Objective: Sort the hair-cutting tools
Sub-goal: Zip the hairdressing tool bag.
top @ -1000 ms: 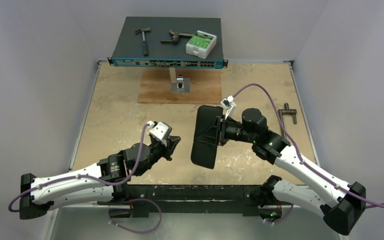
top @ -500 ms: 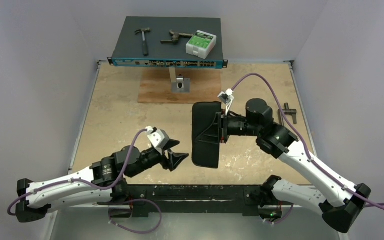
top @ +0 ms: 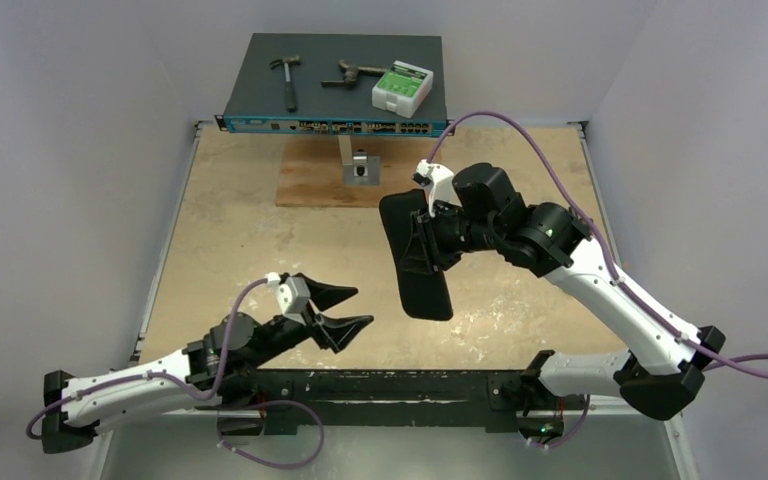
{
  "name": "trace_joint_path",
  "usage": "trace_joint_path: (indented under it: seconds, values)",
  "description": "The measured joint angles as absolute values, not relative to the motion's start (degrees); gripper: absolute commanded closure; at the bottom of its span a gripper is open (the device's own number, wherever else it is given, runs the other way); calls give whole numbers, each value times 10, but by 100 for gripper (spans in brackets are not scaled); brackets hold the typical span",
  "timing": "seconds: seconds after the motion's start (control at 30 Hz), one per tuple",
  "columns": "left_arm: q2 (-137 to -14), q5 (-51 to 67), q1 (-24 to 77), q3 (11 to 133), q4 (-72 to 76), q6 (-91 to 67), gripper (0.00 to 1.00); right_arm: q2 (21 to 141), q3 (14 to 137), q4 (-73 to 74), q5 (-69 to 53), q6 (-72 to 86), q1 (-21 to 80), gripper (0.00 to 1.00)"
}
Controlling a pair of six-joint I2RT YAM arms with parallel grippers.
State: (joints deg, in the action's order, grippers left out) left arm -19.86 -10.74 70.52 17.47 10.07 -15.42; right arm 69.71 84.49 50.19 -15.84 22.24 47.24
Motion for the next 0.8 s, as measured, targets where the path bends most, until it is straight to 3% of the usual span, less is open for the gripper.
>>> trace_joint_path:
  seconds: [0.27, 0.4, 0.8]
  values:
    - [-316, -64, 705, 106, 289, -138, 29, 719, 858, 581, -178, 214, 481, 100]
    - [-365, -35, 705, 105, 352, -121, 18, 724, 859, 592, -192, 216, 484, 100]
    - [-491, -9, 734, 152, 422, -37, 18, 725, 859, 588, -206, 234, 488, 100]
